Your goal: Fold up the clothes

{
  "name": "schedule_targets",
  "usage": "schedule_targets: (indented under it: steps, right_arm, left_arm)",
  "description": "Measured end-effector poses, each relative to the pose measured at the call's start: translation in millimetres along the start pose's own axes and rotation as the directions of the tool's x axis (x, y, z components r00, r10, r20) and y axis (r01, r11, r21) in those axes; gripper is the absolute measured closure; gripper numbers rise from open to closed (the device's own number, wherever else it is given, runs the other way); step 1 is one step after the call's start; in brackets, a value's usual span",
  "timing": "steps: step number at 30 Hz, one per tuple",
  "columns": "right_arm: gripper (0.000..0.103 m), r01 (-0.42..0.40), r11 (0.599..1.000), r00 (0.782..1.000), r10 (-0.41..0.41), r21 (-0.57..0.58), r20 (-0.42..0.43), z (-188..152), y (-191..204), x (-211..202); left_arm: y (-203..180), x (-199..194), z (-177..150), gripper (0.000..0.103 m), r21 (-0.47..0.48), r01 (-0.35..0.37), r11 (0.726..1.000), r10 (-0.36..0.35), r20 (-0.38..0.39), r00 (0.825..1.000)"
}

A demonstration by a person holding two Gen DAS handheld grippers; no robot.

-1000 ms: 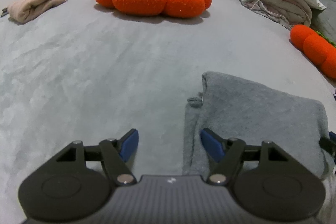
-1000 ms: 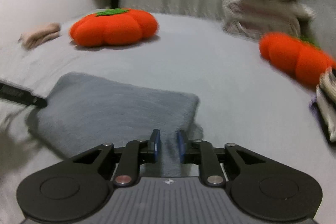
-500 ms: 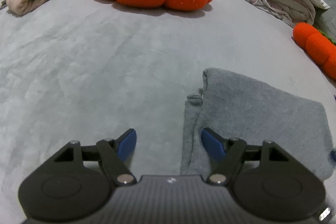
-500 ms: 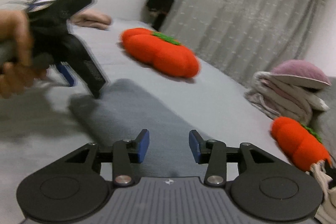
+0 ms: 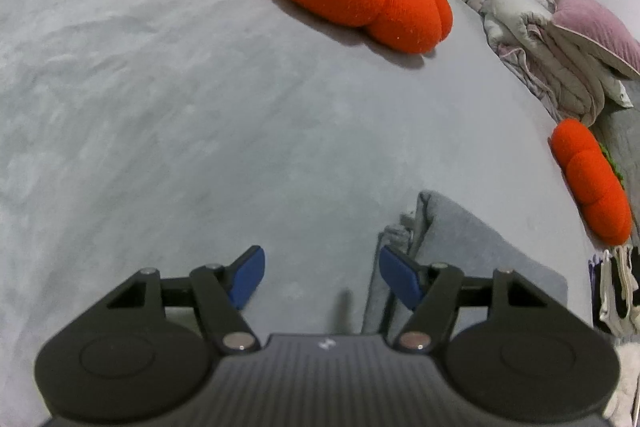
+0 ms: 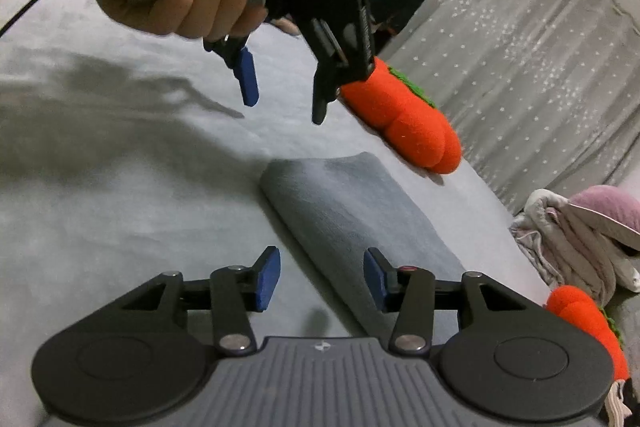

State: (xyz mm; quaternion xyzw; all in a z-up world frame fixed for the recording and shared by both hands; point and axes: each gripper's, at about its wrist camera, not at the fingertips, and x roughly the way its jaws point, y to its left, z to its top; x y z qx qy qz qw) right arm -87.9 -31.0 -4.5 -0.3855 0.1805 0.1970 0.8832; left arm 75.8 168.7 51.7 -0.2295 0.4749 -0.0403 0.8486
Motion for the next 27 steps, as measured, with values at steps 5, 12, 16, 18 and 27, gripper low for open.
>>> schedule_targets:
  steps: [5, 12, 16, 18, 27]
  right_arm:
    - [0.057, -0.009, 0.999, 1.0, 0.009, -0.045, -0.003, 11, 6, 16]
    - [0.056, -0.012, 0.993, 1.0, 0.011, -0.122, -0.005, 25, 16, 37]
    - [0.056, 0.003, 0.982, 1.0, -0.003, -0.187, -0.001, 31, 24, 48]
    - [0.057, 0.016, 0.971, 1.0, -0.017, -0.24, -0.005, 32, 31, 51]
    - [0.08, 0.052, 0.947, 0.997, -0.067, -0.318, -0.038, 36, 44, 69]
  left_arm:
    - [-1, 3, -2, 0.037, 0.014, 0.019, 1.0, -0.018, -0.028, 0.999]
    - [6, -1, 6, 0.036, -0.047, 0.074, 0.996, -0.076, -0.042, 0.996]
    - [5, 2, 7, 0.036, -0.04, 0.08, 0.996, -0.082, -0.043, 0.996]
    - [2, 4, 7, 0.036, -0.023, 0.08, 0.997, -0.081, -0.047, 0.996]
    - [-1, 7, 12, 0.035, -0.059, 0.14, 0.988, -0.143, -0.045, 0.989]
